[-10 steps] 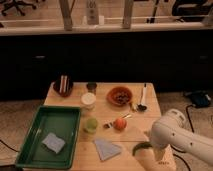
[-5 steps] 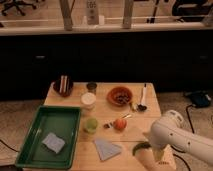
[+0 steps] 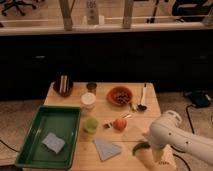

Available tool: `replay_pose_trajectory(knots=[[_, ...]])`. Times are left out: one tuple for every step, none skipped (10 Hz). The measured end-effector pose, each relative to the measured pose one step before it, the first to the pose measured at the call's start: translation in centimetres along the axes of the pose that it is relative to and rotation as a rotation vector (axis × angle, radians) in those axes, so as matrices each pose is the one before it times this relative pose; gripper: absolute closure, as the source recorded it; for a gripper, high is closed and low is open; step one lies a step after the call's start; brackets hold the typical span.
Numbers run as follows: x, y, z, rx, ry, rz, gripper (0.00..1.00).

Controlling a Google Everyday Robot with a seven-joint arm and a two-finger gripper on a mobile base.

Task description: Place pepper in plastic cup

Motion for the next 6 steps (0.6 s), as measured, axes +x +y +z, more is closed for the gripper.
replay_pose_trajectory(knots=[[0.0, -0.03, 0.138, -0.00218, -0.00117, -0.00023, 0.2], [0.048, 0.002, 0.083, -0.00235, -0.00001, 0.00077, 0.2], [0.039, 0.016, 0.121, -0.00364, -0.00037, 0.00083, 0.2], [-0.034, -0.073, 0.092, -0.00199, -0.00138, -0.00077, 0.2], [-0.074, -0.082, 0.068, -0.00216, -0.00232, -0.00045, 0.2], [-0.038, -0.053, 0.078, -0.00269, -0.00122, 0.00036, 0.2]])
